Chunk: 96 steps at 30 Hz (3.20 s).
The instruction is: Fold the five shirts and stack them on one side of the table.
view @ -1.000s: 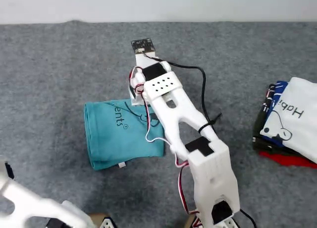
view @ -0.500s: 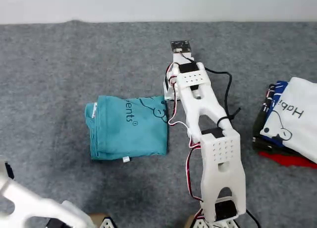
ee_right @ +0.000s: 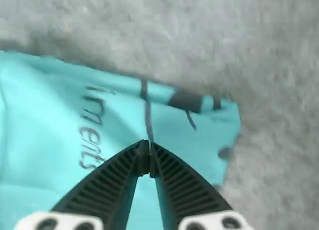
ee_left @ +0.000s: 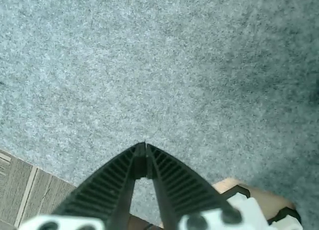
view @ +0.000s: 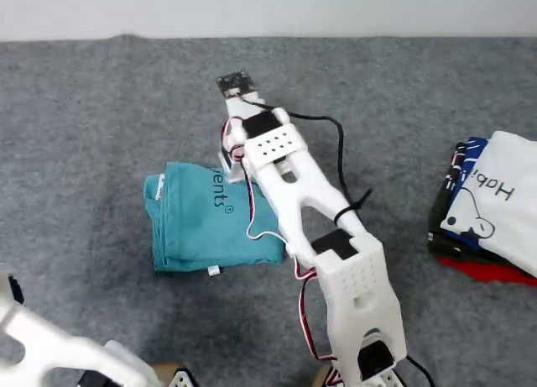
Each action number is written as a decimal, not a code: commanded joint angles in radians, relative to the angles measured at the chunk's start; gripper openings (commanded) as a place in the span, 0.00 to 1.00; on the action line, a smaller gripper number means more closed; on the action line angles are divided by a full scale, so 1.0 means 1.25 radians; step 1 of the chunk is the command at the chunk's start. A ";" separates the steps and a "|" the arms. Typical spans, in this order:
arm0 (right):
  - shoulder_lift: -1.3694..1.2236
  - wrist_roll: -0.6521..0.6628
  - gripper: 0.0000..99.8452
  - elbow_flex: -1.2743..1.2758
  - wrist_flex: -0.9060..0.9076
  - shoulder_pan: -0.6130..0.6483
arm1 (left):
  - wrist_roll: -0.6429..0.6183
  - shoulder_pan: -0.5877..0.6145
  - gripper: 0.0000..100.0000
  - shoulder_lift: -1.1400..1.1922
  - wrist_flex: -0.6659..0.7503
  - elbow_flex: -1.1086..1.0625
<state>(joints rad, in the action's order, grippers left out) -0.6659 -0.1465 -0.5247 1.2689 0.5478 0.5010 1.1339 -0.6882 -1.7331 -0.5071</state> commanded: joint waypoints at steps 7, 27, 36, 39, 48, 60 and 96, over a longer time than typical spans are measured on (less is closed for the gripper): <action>-0.077 0.002 0.01 -0.010 -0.062 0.064 | 0.001 0.002 0.01 -0.023 -0.016 0.002; 0.048 -0.119 0.01 -0.080 0.208 0.235 | 0.001 0.002 0.01 -0.023 -0.016 0.003; -0.125 -0.123 0.01 -0.085 0.164 0.288 | 0.001 0.002 0.01 -0.023 -0.016 0.003; -0.107 -0.123 0.01 -0.085 0.164 0.321 | 0.001 0.002 0.01 -0.023 -0.016 0.003; 0.020 -0.117 0.01 -0.085 0.160 0.278 | 0.001 0.004 0.01 -0.023 -0.016 0.003; 0.060 -0.066 0.01 -0.085 -0.080 0.024 | 0.001 -0.002 0.01 -0.023 -0.016 0.009; 0.036 0.053 0.01 -0.085 0.017 -0.036 | -0.184 -0.804 0.01 0.523 0.465 -0.121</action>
<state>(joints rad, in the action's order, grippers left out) -0.6690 -0.0852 -0.6045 1.3165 0.4879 0.2739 0.1458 -0.0606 -1.1991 -0.6651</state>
